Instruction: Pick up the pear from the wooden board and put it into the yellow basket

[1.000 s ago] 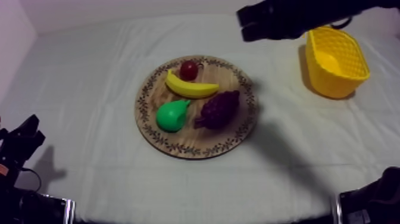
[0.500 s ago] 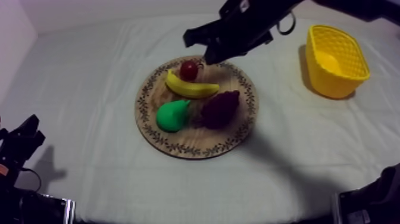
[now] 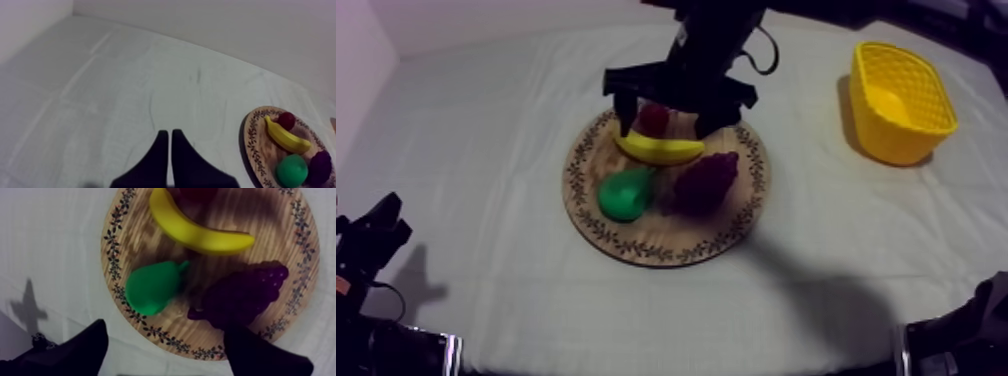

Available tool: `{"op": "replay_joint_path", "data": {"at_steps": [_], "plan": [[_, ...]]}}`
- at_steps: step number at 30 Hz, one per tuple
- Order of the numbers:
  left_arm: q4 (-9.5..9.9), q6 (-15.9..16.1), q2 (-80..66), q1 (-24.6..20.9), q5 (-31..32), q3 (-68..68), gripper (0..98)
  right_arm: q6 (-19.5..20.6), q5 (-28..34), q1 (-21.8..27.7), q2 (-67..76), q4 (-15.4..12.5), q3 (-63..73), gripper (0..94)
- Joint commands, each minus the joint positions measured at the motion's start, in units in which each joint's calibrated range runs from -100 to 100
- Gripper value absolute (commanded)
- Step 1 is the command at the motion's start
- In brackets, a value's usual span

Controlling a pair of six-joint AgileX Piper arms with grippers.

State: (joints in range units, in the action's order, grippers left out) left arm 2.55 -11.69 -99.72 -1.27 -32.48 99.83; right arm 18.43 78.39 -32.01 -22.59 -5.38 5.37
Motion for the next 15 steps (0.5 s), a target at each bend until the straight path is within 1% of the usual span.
{"op": "replay_joint_path", "data": {"at_steps": [1, 8, 15], "plan": [[0.01, 0.0, 0.0, 0.0, 0.0, -0.1, 0.1, 0.0, 0.6, -0.2, -1.1, -0.3, 0.2, 82.3], [0.01, 0.0, 0.0, 0.0, 0.0, -0.1, 0.1, 0.5, 2.1, -1.6, -6.3, -0.9, 2.9, 84.6], [0.01, 0.0, 0.0, 0.0, 0.0, -0.1, 0.1, 1.1, 4.0, -2.1, -12.4, -2.3, 8.2, 84.6]]}}
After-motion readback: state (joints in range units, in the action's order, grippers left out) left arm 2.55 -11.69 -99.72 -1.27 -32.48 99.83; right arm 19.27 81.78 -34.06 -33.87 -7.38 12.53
